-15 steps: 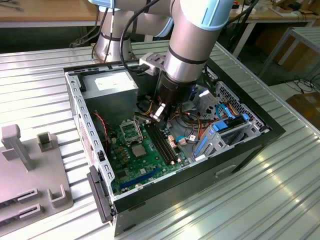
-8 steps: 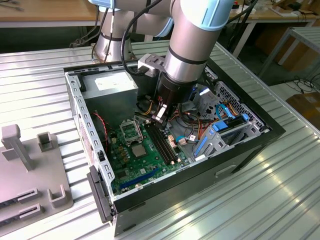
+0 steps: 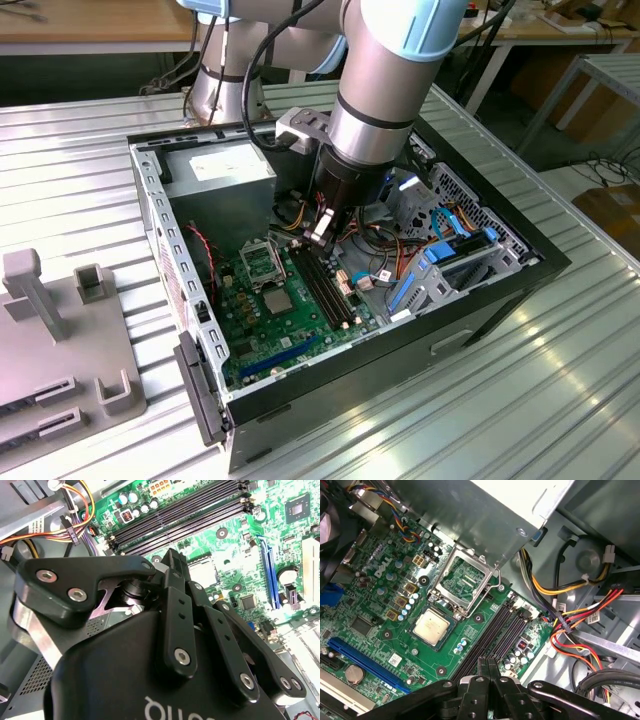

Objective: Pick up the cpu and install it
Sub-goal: 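Close the cpu cover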

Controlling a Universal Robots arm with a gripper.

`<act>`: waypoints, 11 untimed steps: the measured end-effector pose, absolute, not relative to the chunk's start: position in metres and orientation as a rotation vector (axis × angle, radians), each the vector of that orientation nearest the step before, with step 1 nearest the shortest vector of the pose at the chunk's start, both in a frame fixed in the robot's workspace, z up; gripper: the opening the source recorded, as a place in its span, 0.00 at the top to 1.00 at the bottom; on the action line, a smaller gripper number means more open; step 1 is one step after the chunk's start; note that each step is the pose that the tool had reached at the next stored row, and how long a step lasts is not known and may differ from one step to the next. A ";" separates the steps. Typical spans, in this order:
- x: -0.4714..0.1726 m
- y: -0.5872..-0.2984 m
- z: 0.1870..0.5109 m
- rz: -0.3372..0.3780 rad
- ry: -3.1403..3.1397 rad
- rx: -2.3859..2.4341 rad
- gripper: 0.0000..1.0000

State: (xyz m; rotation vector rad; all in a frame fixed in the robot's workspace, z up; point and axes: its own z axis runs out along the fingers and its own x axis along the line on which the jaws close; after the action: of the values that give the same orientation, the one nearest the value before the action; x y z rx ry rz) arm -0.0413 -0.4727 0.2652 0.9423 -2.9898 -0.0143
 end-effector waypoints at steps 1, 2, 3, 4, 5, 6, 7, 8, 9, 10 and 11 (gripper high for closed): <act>-0.041 -0.473 0.265 -0.014 -2.989 0.945 0.89; -0.041 -0.473 0.265 -0.014 -2.988 0.948 0.89; -0.041 -0.473 0.265 -0.014 -2.987 0.950 0.89; -0.041 -0.473 0.265 -0.014 -2.986 0.955 0.89; -0.041 -0.473 0.265 -0.014 -2.984 0.961 0.89; -0.041 -0.473 0.265 -0.014 -2.981 0.970 0.89; -0.041 -0.473 0.265 -0.014 -2.976 0.984 0.89; -0.040 -0.473 0.265 -0.014 -2.970 1.001 0.89; -0.040 -0.473 0.265 -0.014 -2.964 1.021 0.89; -0.040 -0.473 0.265 -0.014 -2.957 1.039 0.89; -0.040 -0.473 0.265 -0.014 -2.947 1.067 0.89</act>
State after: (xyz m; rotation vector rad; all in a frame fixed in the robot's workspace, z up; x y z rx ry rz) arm -0.0399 -0.4727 0.2651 1.0666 -2.9474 -0.0139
